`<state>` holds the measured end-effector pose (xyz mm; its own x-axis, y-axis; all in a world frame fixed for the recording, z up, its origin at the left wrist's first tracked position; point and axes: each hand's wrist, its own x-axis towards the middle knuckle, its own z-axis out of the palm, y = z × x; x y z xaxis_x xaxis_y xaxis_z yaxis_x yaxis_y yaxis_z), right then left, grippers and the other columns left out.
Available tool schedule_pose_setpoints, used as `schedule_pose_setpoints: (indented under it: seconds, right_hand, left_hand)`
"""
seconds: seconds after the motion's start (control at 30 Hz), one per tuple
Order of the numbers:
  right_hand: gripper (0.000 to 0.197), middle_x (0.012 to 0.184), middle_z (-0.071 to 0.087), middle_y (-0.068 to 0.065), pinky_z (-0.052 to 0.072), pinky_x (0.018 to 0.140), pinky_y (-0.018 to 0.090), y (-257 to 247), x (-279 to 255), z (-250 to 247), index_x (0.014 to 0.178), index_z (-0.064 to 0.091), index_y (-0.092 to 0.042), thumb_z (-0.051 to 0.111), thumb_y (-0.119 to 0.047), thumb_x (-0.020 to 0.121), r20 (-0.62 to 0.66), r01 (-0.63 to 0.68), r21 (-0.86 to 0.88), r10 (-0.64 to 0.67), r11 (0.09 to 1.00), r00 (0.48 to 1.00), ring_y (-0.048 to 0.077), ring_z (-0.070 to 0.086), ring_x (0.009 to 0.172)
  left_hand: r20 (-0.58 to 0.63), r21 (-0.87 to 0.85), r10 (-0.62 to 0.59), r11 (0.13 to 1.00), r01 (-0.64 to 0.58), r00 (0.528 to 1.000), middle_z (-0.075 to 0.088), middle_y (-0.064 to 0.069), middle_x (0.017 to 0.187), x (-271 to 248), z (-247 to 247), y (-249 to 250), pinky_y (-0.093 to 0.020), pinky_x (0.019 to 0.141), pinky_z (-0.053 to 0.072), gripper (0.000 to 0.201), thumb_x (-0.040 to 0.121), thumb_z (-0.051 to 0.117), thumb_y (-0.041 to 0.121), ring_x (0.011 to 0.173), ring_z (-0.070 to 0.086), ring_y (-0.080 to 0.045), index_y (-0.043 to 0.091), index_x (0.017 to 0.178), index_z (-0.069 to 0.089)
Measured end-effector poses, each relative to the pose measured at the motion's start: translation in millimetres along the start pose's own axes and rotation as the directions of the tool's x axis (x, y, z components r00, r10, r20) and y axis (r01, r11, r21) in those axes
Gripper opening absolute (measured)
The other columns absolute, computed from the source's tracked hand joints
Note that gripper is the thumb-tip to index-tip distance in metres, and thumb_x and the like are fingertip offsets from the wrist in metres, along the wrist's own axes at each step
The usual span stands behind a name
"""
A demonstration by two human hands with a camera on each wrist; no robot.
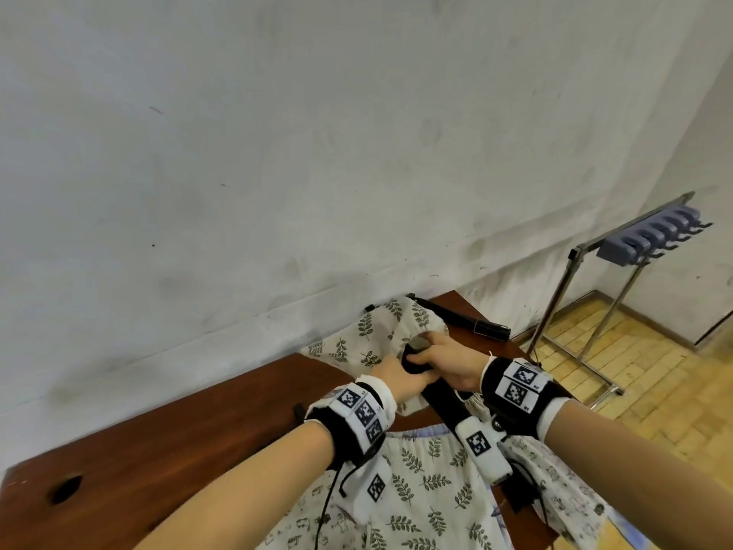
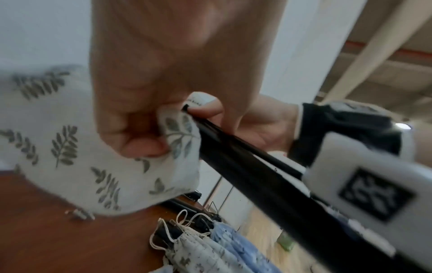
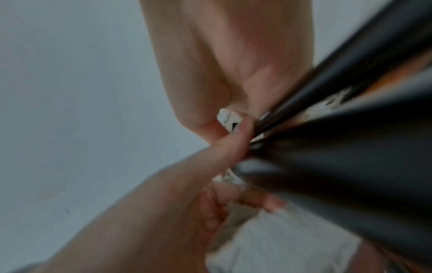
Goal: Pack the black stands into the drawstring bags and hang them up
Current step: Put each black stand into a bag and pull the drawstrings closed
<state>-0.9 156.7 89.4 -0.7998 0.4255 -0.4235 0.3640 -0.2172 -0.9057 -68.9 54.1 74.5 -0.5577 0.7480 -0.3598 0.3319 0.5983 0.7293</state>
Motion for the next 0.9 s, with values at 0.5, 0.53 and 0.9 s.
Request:
schedule_pose_setpoints:
  seconds: [0.5,0.53,0.9]
  right_hand:
    - [0.106,0.152,0.034,0.003,0.042,0.106,0.046,12.2,-42.4,-19.6,0.149,0.016,-0.045,0.083,-0.046,0.067,0.508,-0.017,-0.14,0.087,0.99,0.857,0.019,0.047,0.132]
    - [0.109,0.15,0.034,0.008,0.048,0.101,0.04,13.5,-47.2,-17.9,0.149,0.013,-0.046,0.084,-0.043,0.066,0.539,-0.015,-0.114,0.075,0.993,0.839,0.023,0.05,0.129]
    - [0.072,0.135,0.033,-0.012,0.054,0.088,0.033,-19.9,-94.1,18.5,0.125,0.046,-0.046,0.086,-0.03,0.068,0.51,0.47,-0.523,-0.181,0.711,0.841,0.015,0.064,0.098]
  left_hand:
    - [0.037,-0.597,-0.4,0.726,0.342,0.916,0.057,-0.015,0.118,29.3,-68.9,-18.8,-0.033,0.075,0.05,0.062,0.076,0.071,0.046,0.094,0.059,-0.03,0.005,0.12,0.053]
    - [0.11,-0.634,-0.404,0.675,0.377,0.908,0.059,-0.015,0.117,30.6,-68.8,-22.3,-0.032,0.074,0.051,0.065,0.073,0.073,0.046,0.094,0.062,-0.029,0.005,0.12,0.055]
    - [0.316,-0.51,-0.325,0.734,0.449,0.891,0.062,-0.009,0.096,14.0,-76.1,-25.7,-0.027,0.074,0.049,0.044,0.08,0.067,0.052,0.081,0.059,-0.02,0.012,0.097,0.063]
